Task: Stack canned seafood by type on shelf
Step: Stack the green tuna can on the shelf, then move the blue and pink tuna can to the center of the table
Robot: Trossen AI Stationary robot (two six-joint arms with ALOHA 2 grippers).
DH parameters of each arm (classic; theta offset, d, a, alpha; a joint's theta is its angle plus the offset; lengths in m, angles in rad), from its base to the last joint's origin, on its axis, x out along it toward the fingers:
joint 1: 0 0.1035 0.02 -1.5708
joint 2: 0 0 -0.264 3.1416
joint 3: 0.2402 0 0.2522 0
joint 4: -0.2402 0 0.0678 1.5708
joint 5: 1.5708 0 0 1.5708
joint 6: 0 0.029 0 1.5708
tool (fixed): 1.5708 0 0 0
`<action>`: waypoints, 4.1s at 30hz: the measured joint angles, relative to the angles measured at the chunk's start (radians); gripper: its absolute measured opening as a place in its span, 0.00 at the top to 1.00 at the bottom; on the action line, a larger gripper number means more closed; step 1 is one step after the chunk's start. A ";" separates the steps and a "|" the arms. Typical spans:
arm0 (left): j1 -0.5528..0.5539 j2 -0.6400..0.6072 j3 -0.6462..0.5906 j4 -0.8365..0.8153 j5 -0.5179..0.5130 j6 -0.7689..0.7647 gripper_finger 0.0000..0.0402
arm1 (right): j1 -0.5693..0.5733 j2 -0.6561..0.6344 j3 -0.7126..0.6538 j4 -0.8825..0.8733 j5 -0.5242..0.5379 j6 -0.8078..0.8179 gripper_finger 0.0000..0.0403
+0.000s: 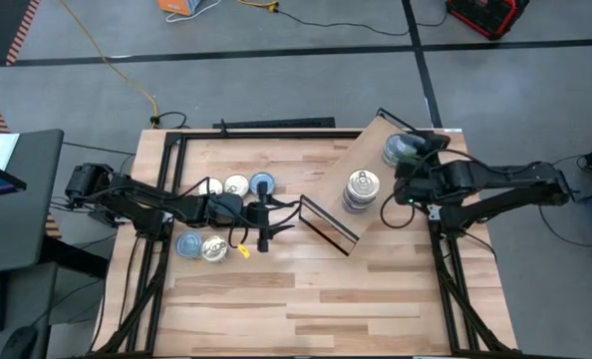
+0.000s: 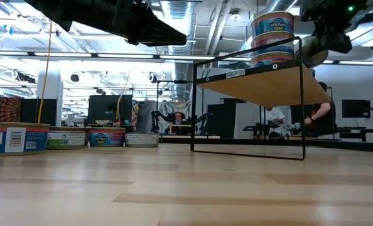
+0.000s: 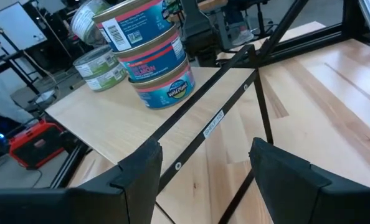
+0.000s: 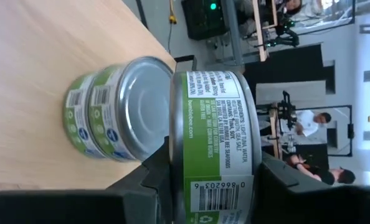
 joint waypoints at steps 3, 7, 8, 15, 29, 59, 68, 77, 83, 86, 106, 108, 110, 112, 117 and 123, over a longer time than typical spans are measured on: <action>0.000 0.000 0.000 0.004 -0.001 0.028 0.41 | -0.003 -0.024 -0.042 0.071 0.002 -0.045 0.58; 0.000 0.000 0.000 0.037 -0.001 0.073 0.41 | -0.016 -0.056 -0.090 0.169 -0.005 -0.129 0.58; 0.000 0.000 0.000 0.043 0.000 0.079 0.41 | -0.021 -0.063 -0.095 0.188 -0.009 -0.145 0.58; 0.002 0.000 0.000 0.051 0.006 0.093 0.41 | -0.093 -0.094 -0.097 0.284 -0.166 -0.231 0.53; 0.002 0.000 0.000 0.001 0.008 0.105 0.41 | -0.141 -0.090 -0.054 0.323 -0.240 -0.276 0.32; 0.002 0.000 0.000 -0.021 0.080 0.099 0.41 | -0.160 -0.073 0.090 0.154 -0.346 -0.259 0.32; 0.002 -0.038 -0.002 -0.117 0.047 0.081 0.41 | -0.127 -0.070 0.114 0.151 -0.349 -0.147 0.32; 0.044 -0.194 -0.001 -0.461 0.018 -0.174 0.41 | 0.151 -0.077 0.243 0.407 -0.626 0.080 0.32; 0.046 -0.197 -0.001 -0.621 -0.036 -0.305 0.41 | 0.382 -0.024 0.212 0.766 -0.662 -0.062 0.32; 0.060 -0.197 0.000 -0.724 -0.093 -0.414 0.41 | 0.460 0.062 0.199 0.880 -0.611 -0.106 0.32; 0.317 -0.046 -0.001 -0.951 -0.251 -0.306 0.41 | 0.632 0.468 0.198 1.186 -0.337 -0.182 0.32; 0.353 -0.045 0.000 -0.953 -0.224 -0.243 0.41 | 0.626 0.485 0.198 1.199 -0.337 -0.181 0.32; 0.383 -0.045 -0.001 -0.957 -0.151 -0.175 0.41 | 0.623 0.496 0.198 1.208 -0.338 -0.181 0.32; 0.409 -0.046 -0.003 -0.944 -0.057 -0.118 0.41 | 0.623 0.506 0.198 1.220 -0.337 -0.181 0.32; 0.425 -0.047 -0.005 -0.943 0.172 -0.106 0.41 | 0.625 0.523 0.198 1.218 -0.338 -0.173 0.32; 0.347 -0.045 -0.008 -0.946 0.413 -0.230 0.41 | 0.637 0.521 0.198 1.219 -0.338 -0.163 0.32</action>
